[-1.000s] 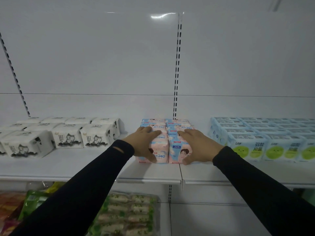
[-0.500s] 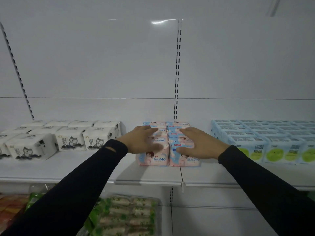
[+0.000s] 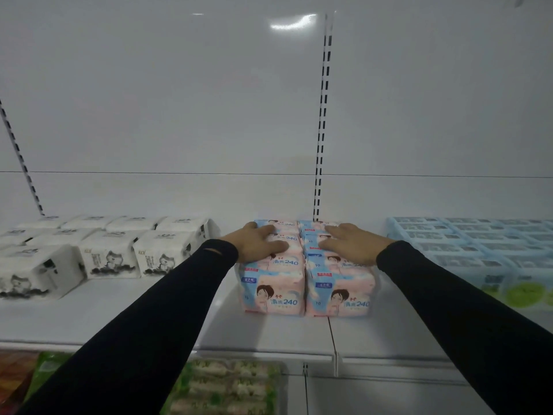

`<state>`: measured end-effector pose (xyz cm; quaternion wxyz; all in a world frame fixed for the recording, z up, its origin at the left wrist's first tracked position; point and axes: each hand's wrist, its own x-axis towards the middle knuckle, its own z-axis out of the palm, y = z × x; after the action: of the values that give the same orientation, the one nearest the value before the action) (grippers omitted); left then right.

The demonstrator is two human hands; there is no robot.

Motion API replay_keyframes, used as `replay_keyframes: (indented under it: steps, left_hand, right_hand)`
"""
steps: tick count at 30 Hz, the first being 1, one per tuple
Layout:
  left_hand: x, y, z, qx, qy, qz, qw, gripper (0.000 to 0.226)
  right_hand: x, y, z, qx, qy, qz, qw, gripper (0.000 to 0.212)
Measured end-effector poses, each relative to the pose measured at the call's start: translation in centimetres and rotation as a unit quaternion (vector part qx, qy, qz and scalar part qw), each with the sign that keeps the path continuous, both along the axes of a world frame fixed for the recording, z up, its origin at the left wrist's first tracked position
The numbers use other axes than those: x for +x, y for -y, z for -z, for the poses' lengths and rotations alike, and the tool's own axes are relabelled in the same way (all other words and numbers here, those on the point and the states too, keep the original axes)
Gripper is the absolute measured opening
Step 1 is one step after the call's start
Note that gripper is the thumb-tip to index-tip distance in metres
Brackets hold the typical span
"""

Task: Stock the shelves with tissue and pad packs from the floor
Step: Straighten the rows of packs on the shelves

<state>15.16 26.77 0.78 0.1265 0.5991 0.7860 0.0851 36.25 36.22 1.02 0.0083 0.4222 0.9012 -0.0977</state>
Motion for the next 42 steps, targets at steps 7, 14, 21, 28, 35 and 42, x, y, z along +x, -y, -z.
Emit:
replay_keyframes:
  steps: [7, 14, 21, 28, 35, 42]
  left_hand:
    - [0.0, -0.6, 0.3, -0.005, 0.008, 0.011, 1.000, 0.073]
    - [0.4, 1.8, -1.6, 0.071, -0.036, 0.057, 0.995, 0.075]
    - [2.2, 6.3, -0.8, 0.045, -0.134, 0.174, 0.975, 0.105]
    - [3.4, 7.1, 1.6, 0.079, -0.163, 0.161, 0.970, 0.091]
    - [3.7, 6.7, 1.6, 0.081, -0.169, 0.142, 0.972, 0.089]
    - [4.4, 7.2, 0.6, 0.077, -0.163, 0.125, 0.976, 0.089]
  right_hand:
    - [-0.2, 0.1, 0.3, 0.022, 0.043, -0.038, 0.998, 0.050]
    - [1.6, 0.7, -0.5, 0.006, -0.094, 0.006, 0.996, 0.073]
    - [4.8, 5.9, -0.3, 0.029, -0.015, -0.091, 0.995, 0.112]
    - [4.8, 6.7, 2.3, 0.061, -0.038, -0.060, 0.996, 0.094]
    - [4.4, 7.2, 2.2, 0.075, -0.047, -0.054, 0.995, 0.092]
    - [4.6, 7.1, 1.6, 0.075, -0.040, -0.045, 0.995, 0.099]
